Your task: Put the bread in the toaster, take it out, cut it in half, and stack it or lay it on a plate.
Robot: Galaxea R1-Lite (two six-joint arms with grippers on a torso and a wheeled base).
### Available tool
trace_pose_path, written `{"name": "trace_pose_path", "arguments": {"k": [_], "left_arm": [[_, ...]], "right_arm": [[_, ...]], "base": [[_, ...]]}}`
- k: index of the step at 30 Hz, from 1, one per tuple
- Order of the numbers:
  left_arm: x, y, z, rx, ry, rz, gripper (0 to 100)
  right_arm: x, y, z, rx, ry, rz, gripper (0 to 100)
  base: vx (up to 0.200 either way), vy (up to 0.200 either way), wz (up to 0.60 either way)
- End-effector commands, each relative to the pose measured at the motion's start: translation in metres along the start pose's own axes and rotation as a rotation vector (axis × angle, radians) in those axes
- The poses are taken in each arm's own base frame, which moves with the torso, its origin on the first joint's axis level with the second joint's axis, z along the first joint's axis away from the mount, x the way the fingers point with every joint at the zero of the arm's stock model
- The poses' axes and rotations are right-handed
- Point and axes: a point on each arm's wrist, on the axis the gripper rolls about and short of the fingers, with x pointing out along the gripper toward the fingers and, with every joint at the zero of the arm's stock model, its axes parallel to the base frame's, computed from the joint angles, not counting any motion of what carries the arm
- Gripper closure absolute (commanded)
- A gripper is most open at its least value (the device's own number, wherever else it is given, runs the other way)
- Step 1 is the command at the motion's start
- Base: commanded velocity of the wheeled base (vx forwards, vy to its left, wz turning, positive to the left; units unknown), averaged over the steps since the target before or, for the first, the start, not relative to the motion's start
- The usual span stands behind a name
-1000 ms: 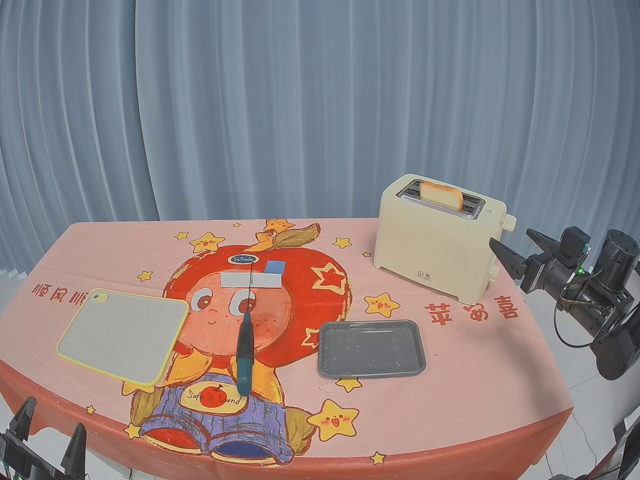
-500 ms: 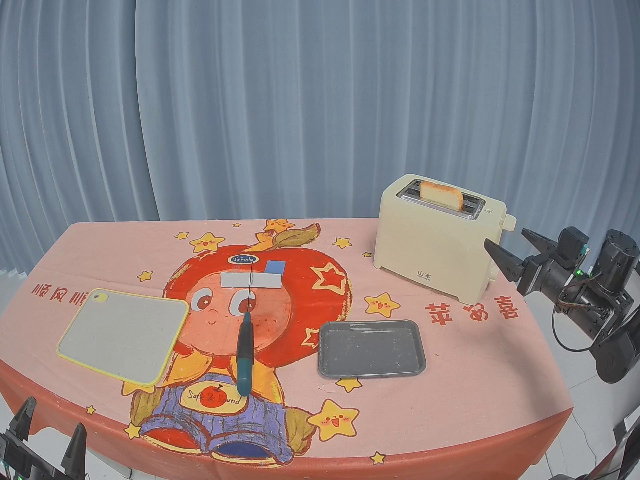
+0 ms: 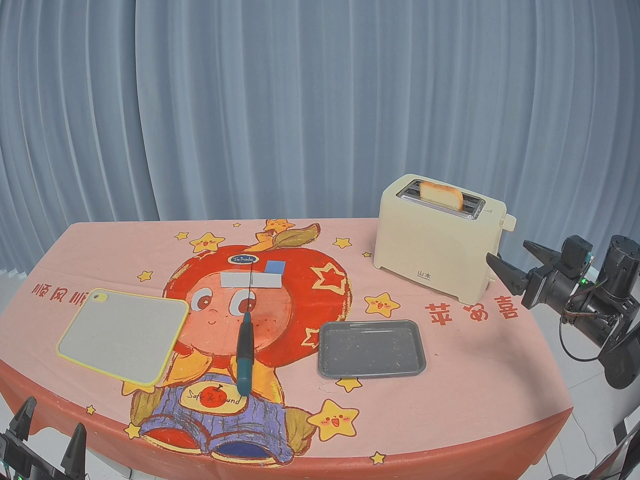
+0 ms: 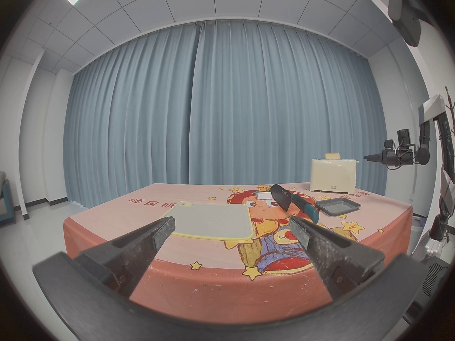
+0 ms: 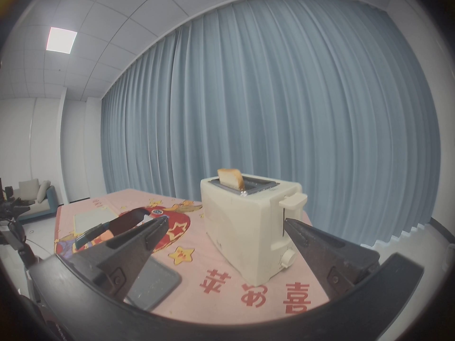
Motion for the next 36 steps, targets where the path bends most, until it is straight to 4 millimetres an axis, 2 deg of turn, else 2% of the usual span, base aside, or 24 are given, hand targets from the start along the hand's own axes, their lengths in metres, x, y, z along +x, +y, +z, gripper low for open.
{"name": "trace_pose_path", "arguments": {"k": [1,4,9,22,29,36], "left_arm": [[0.001,0.0,-0.005,0.0,0.017,0.0,0],[0.001,0.0,-0.005,0.0,0.017,0.0,0],[0.001,0.0,-0.005,0.0,0.017,0.0,0],[0.001,0.0,-0.005,0.0,0.017,0.0,0],[0.001,0.0,-0.005,0.0,0.017,0.0,0],[0.001,0.0,-0.005,0.0,0.017,0.0,0]], "right_arm": [[-0.007,0.004,0.034,-0.048,-0.088,0.069,0],[-0.004,0.006,0.038,-0.049,-0.076,0.104,0],[-0.003,0.005,0.025,-0.03,0.013,0.135,0],[0.016,-0.007,0.025,-0.019,0.022,0.184,0],[0.04,-0.012,0.046,-0.062,-0.042,0.188,0],[0.056,-0.02,0.054,-0.098,-0.002,0.171,0]], "base": [[0.0,0.0,0.0],[0.0,0.0,0.0],[0.0,0.0,0.0],[0.0,0.0,0.0],[0.0,0.0,0.0],[0.0,0.0,0.0]]}}
